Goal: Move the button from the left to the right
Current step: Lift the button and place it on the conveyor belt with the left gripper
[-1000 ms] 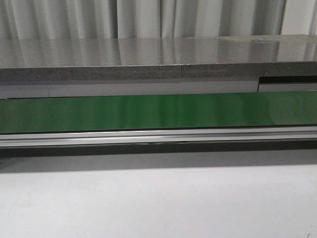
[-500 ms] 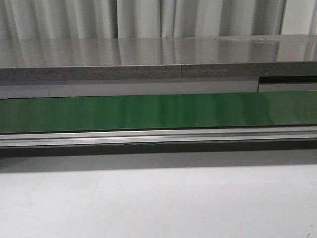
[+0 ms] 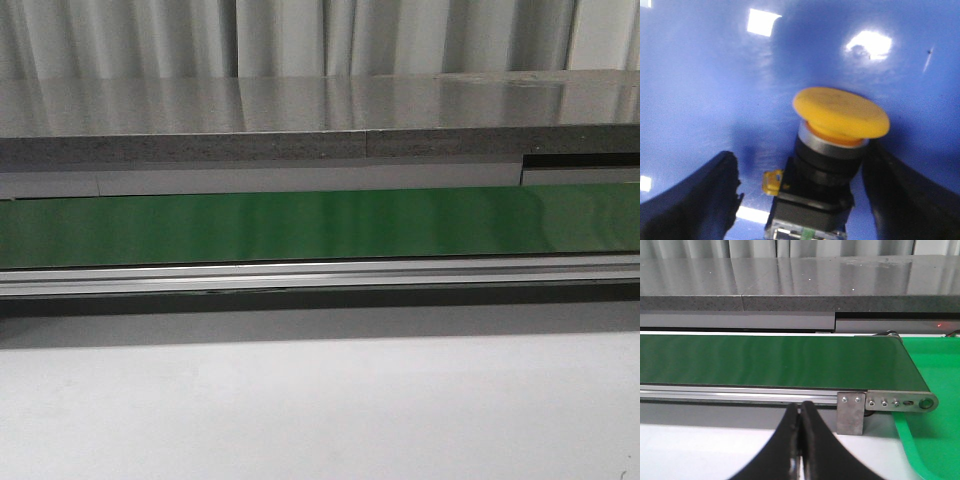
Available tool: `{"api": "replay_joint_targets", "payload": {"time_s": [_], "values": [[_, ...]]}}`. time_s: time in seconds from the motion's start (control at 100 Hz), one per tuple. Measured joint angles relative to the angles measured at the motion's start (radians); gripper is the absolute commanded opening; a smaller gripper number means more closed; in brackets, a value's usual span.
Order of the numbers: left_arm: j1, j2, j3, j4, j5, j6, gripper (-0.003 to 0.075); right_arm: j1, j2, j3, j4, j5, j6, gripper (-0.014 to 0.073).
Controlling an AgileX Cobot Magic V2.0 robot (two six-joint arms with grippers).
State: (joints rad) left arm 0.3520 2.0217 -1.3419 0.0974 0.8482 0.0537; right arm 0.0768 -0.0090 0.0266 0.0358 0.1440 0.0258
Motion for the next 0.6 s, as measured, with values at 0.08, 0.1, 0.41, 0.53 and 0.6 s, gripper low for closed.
{"api": "replay_joint_targets", "payload": {"time_s": [0.08,0.1,0.41,0.53,0.6], "values": [[0.0,0.0,0.0,0.0,-0.002,0.002,0.0235,0.0,0.0,0.0,0.0,0.0,0.0,-0.0068],[0.0,0.0,0.0,0.0,-0.002,0.002,0.0207,0.0,0.0,0.0,0.0,0.0,0.0,-0.0068],[0.0,-0.025,-0.078,0.0,0.044,0.004,-0.0019,0.0,0.0,0.0,0.0,0.0,0.0,-0.0068],[0.0,-0.078,-0.122,-0.009,0.077,0.004,-0.0019,0.0,0.0,0.0,0.0,0.0,0.0,-0.0068],[0.0,-0.116,-0.138,-0.044,0.093,0.015,-0.0019,0.0,0.0,0.0,0.0,0.0,0.0,-0.0068]]}}
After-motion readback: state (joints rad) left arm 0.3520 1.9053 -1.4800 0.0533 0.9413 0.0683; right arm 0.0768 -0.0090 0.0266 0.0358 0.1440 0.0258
